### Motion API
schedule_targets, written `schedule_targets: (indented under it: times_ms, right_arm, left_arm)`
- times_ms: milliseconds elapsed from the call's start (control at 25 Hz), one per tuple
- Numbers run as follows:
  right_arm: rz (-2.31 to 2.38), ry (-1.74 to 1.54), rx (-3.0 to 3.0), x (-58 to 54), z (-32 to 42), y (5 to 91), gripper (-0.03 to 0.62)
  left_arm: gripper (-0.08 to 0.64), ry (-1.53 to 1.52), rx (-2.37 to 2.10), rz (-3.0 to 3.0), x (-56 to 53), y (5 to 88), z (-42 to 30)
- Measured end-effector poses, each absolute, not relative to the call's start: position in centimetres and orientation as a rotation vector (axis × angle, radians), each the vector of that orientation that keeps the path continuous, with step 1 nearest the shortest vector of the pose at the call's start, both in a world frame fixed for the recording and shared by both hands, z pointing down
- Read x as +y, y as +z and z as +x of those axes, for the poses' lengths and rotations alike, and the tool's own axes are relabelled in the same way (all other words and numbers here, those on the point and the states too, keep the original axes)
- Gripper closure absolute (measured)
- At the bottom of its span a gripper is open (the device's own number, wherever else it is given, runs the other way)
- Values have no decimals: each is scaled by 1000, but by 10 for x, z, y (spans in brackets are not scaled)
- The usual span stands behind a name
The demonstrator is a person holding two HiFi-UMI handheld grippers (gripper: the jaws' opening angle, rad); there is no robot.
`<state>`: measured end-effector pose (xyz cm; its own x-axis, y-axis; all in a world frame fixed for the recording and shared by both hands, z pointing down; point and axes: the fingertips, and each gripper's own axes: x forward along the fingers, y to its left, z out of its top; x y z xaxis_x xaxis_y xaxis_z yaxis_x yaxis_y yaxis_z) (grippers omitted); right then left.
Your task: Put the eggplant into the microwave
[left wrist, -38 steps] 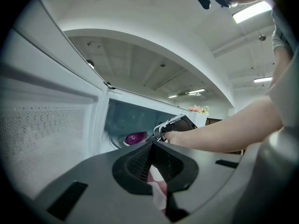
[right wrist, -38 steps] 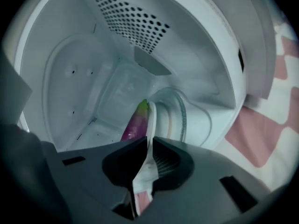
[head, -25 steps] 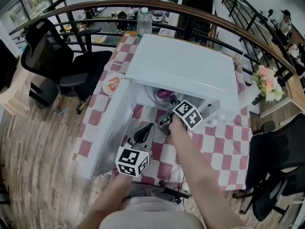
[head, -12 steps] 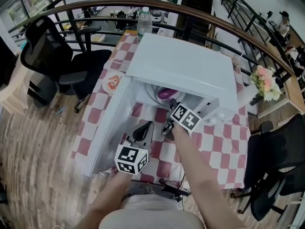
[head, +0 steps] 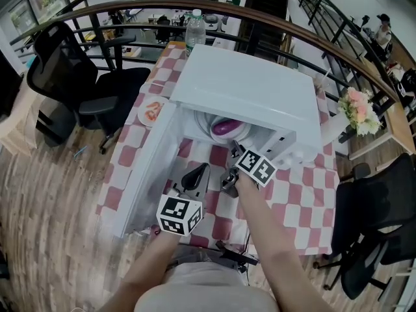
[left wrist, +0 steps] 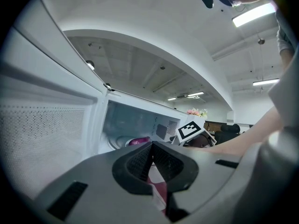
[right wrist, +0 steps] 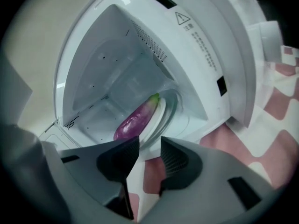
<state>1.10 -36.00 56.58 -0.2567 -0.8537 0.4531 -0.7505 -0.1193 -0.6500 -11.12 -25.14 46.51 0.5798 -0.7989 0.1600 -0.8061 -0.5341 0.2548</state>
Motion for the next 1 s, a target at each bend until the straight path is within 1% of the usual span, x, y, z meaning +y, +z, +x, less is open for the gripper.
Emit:
schedule_targets:
  times_ms: [280,440,520,560,600,680,800,1000]
  right_arm:
    - [-1729,-1318,2026,-336,15,563,449]
    - [-1686,-1254,2080,-325,15,549,452]
    - [-1672,-1208,2104,-320,15,539,466]
    - [-1659,-1185,2116,-317,15,533,492]
    - [-1638,-1162,2130,-314,13,527,532]
    - [-1566,-1121,2162,-307,9,514,557]
    - [-1481,-1059,2202,-297,4,496,568]
    - [-1465,-915,2275,-280,-4,470,568]
  left_arm:
    - [557,18,-1317,2508,-254,465,-109]
    - [557,6,-1322,2506,-256,463,-107]
    - [557,0,-1322,2507,-256,462,-106]
    - [557,-3,-1322,2507,-257,461,-106]
    - [557,-7,-1323,2508,-258,460,-105]
    - [557,-12,-1323,2511,-258,460,-104]
    - [557,-13,-1321,2519,-258,459,-101]
    - [557,-13,-1311,2531,-258,460,-97]
